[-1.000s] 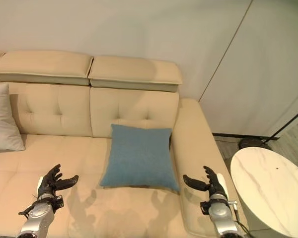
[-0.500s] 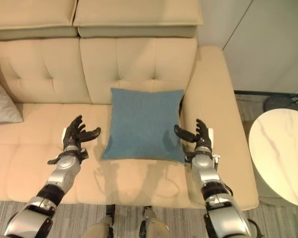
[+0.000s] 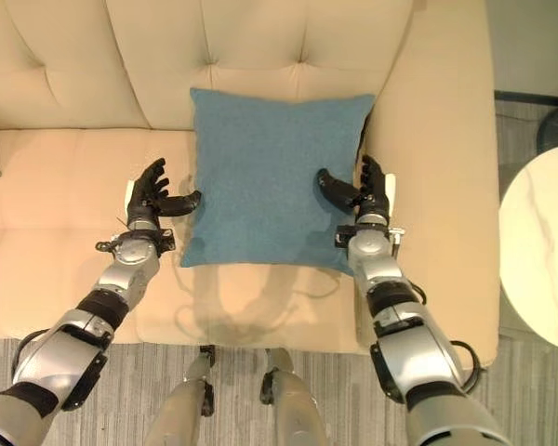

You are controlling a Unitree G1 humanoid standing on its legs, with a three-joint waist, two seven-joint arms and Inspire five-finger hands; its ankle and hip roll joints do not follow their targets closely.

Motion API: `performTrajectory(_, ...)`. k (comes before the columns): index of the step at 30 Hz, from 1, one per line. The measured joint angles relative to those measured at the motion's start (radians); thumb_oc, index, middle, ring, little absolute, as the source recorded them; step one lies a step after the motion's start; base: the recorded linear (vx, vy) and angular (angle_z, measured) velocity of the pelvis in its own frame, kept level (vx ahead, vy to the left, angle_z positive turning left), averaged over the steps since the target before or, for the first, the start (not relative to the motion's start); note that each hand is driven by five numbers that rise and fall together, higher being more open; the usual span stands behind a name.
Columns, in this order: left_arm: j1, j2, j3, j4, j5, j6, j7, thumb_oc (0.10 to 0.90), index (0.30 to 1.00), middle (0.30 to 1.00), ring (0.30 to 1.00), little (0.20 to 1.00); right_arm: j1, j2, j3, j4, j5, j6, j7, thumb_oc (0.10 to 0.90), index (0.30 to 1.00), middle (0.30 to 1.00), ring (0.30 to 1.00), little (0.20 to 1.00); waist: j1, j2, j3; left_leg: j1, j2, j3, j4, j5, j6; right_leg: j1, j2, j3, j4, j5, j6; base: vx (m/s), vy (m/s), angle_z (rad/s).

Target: Pick up all the scattered cushions and arrange them neatly on the sofa.

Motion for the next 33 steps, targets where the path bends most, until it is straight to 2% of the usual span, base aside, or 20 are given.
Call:
performTrajectory(2, -0.002, -0.018, 0.007, 0.0, -0.073, -0.009, -0.01, 0.8, 0.9, 0.9, 0.9, 0.9, 0.0, 0.042, -0.003, 0.0, 0.036, -0.014, 0.003, 0.8, 0.9, 0.9, 0.9, 0.9, -0.01, -0.008, 0.005, -0.001, -0.001, 0.0, -0.003, 0.0, 0.0, -0.001, -0.002, 0.001, 0.0, 0.0, 0.0, 0.0, -0.002, 0.02)
performTrajectory(3, 0.0, -0.054, -0.001, 0.0, -0.115, -0.01, -0.022, 0.8, 0.9, 0.9, 0.9, 0.9, 0.003, 0.069, 0.001, 0.0, 0.067, -0.019, 0.001, 0.8, 0.9, 0.9, 0.9, 0.9, -0.011, -0.009, 0.005, -0.001, -0.004, -0.001, -0.003, 0.0, 0.0, -0.001, -0.004, 0.001, 0.0, 0.0, 0.0, 0.0, 0.0, 0.0)
performTrajectory(4, 0.0, -0.054, -0.001, 0.0, -0.115, -0.01, -0.022, 0.8, 0.9, 0.9, 0.9, 0.9, 0.003, 0.069, 0.001, 0.0, 0.067, -0.019, 0.001, 0.8, 0.9, 0.9, 0.9, 0.9, -0.011, -0.009, 0.005, -0.001, -0.004, -0.001, -0.003, 0.0, 0.0, -0.001, -0.004, 0.001, 0.0, 0.0, 0.0, 0.0, 0.0, 0.0)
performTrajectory(5, 0.003, -0.092, 0.002, -0.001, -0.18, -0.012, -0.034, 0.8, 0.9, 0.9, 0.9, 0.9, 0.006, 0.086, 0.003, 0.0, 0.115, -0.045, 0.0, 0.8, 0.9, 0.9, 0.9, 0.9, -0.012, -0.01, 0.006, -0.001, -0.007, -0.001, -0.003, 0.0, 0.0, -0.001, -0.006, 0.001, 0.0, 0.0, 0.0, 0.0, 0.0, 0.0)
performTrajectory(6, 0.003, -0.109, 0.001, -0.001, -0.229, -0.013, -0.046, 0.582, 0.573, 0.573, 0.573, 0.573, 0.007, 0.092, 0.008, -0.001, 0.153, -0.056, 0.006, 0.496, 0.444, 0.444, 0.444, 0.444, -0.013, -0.011, 0.007, -0.001, -0.008, 0.0, -0.003, 0.0, 0.0, -0.002, -0.007, 0.003, 0.0, 0.0, 0.0, 0.0, 0.0, 0.0)
performTrajectory(7, 0.005, -0.116, -0.002, -0.001, -0.25, -0.017, -0.05, 0.4, 0.3, 0.3, 0.3, 0.3, 0.008, 0.097, 0.013, -0.001, 0.171, -0.06, 0.009, 0.4, 0.3, 0.3, 0.3, 0.3, -0.015, -0.012, 0.007, -0.001, -0.009, -0.001, -0.004, 0.0, 0.0, -0.002, -0.007, 0.003, 0.0, 0.0, 0.0, 0.0, 0.0, 0.0)
performTrajectory(10, 0.023, -0.108, 0.005, -0.02, -0.325, -0.04, -0.061, 0.4, 0.3, 0.3, 0.3, 0.3, 0.025, 0.098, 0.026, -0.012, 0.226, -0.084, 0.034, 0.4, 0.3, 0.3, 0.3, 0.3, -0.027, -0.012, 0.007, 0.001, -0.011, 0.002, -0.004, 0.0, 0.0, -0.001, -0.005, 0.008, 0.0, 0.0, 0.0, 0.0, -0.003, -0.04)
performTrajectory(17, 0.078, -0.047, 0.043, -0.062, -0.366, -0.043, -0.076, 0.4, 0.3, 0.3, 0.3, 0.3, 0.132, 0.077, 0.034, -0.093, 0.236, -0.08, 0.082, 0.4, 0.3, 0.3, 0.3, 0.3, -0.025, -0.011, 0.007, 0.04, 0.0, 0.023, -0.011, 0.002, -0.003, 0.024, 0.001, 0.024, 0.0, 0.003, -0.004, 0.0, 0.005, -0.09)
performTrajectory(19, 0.139, -0.028, 0.043, -0.166, -0.363, -0.042, -0.075, 0.4, 0.3, 0.3, 0.3, 0.3, 0.217, 0.069, 0.033, -0.197, 0.233, -0.06, 0.088, 0.4, 0.3, 0.3, 0.3, 0.3, -0.025, -0.011, 0.007, 0.057, 0.001, 0.024, -0.015, 0.003, -0.003, 0.038, 0.002, 0.025, 0.0, 0.003, -0.004, 0.0, 0.0, 0.0)
performTrajectory(28, 0.455, -0.034, 0.092, -0.488, -0.244, -0.038, -0.074, 0.4, 0.3, 0.3, 0.3, 0.3, 0.561, 0.088, -0.05, -0.511, 0.174, -0.048, 0.124, 0.4, 0.3, 0.3, 0.3, 0.3, -0.018, 0.038, 0.034, 0.178, -0.001, 0.02, -0.017, 0.0, -0.001, 0.171, -0.003, 0.021, -0.001, -0.021, 0.017, 0.03, -0.002, 0.06)
performTrajectory(33, 0.641, -0.06, 0.098, -0.603, -0.238, -0.038, -0.08, 0.4, 0.3, 0.3, 0.3, 0.3, 0.707, 0.079, -0.088, -0.647, 0.128, -0.051, 0.174, 0.4, 0.3, 0.3, 0.3, 0.3, -0.01, 0.041, 0.035, 0.245, 0.006, 0.018, -0.022, -0.019, 0.008, 0.243, 0.004, 0.019, -0.001, -0.037, 0.026, 0.03, -0.039, 0.05)
